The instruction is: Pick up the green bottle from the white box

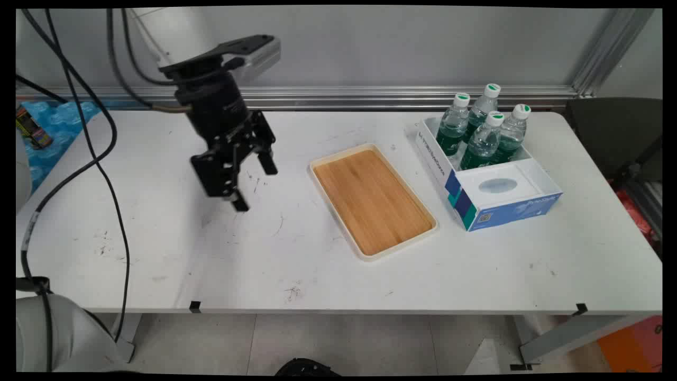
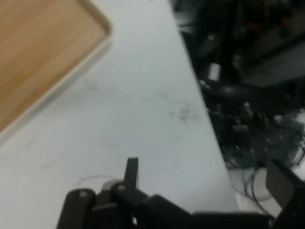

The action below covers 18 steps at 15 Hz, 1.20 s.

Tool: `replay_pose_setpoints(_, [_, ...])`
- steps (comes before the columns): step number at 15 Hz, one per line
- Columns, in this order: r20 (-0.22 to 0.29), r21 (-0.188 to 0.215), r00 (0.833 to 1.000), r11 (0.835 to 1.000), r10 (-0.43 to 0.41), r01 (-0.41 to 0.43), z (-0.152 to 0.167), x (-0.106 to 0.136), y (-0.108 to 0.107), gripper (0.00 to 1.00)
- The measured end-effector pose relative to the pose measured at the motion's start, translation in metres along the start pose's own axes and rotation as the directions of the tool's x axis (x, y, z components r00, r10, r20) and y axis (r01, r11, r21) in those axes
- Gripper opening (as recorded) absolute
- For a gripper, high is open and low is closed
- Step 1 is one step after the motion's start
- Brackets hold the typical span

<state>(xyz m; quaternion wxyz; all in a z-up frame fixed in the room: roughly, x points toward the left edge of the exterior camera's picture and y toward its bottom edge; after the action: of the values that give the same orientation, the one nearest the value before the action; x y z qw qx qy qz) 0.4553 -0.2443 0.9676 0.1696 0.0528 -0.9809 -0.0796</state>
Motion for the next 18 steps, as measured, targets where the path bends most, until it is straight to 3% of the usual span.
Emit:
replay_pose_setpoints(3, [-0.026,0.058,0.995,0.994,-0.095,0.096,-0.001,0.002,-0.009,1.00])
replay_pose_setpoints(6, [-0.074,0.120,0.975,0.969,-0.208,0.216,0.000,0.007,-0.019,1.00])
replay_pose_setpoints(9, [-0.116,0.156,0.952,0.941,-0.283,0.299,0.002,0.013,-0.026,1.00])
replay_pose_setpoints(13, [-0.208,0.212,0.894,0.874,-0.397,0.438,0.008,0.028,-0.042,1.00])
replay_pose_setpoints(18, [-0.289,0.254,0.844,0.813,-0.453,0.524,0.018,0.048,-0.066,1.00])
